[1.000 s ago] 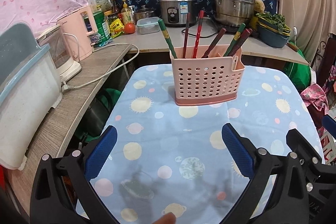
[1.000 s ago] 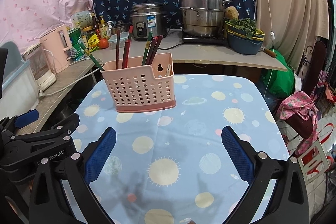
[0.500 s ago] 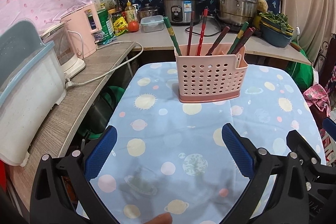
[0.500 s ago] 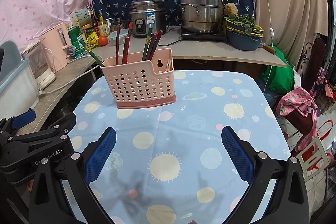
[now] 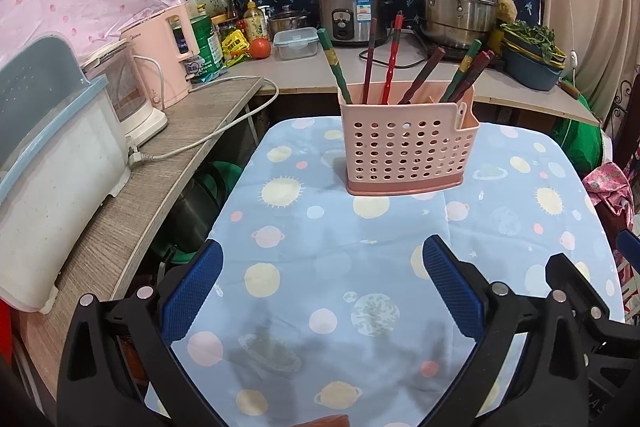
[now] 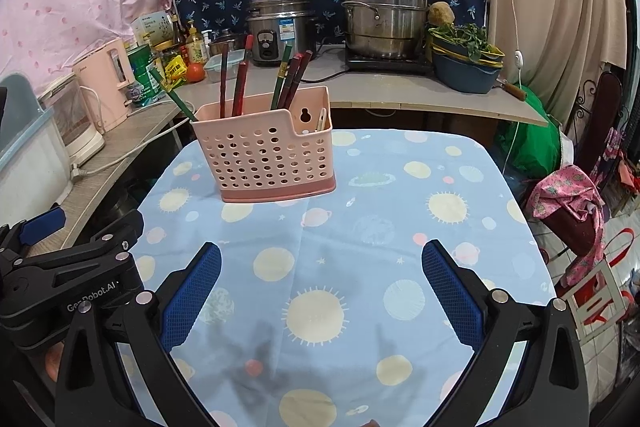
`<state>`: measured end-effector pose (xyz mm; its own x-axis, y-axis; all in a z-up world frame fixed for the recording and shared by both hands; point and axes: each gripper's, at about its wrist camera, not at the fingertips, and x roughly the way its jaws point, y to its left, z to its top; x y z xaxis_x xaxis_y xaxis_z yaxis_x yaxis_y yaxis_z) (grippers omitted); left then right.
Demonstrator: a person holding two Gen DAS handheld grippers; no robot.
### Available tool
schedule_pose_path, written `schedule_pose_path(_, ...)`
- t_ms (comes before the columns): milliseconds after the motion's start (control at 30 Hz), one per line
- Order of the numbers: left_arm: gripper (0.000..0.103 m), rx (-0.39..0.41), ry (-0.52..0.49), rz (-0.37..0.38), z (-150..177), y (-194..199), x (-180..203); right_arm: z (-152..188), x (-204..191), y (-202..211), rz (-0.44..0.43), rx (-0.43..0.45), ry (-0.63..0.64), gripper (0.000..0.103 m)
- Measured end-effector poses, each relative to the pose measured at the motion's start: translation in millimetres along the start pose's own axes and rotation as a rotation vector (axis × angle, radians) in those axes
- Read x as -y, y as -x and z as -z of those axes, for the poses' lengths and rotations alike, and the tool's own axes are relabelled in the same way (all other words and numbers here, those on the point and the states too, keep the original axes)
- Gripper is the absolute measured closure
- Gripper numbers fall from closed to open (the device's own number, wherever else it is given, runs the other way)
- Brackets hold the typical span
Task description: Organize utensils
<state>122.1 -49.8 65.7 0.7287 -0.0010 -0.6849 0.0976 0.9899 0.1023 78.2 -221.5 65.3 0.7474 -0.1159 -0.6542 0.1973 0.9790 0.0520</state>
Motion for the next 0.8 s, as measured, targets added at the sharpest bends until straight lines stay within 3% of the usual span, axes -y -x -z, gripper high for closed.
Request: schedule_pose_path(800,0.008,-0.008,0.026,-0.015,-10,-5,-9,-11,-9,-5,0.015,0.006,0.019,0.006)
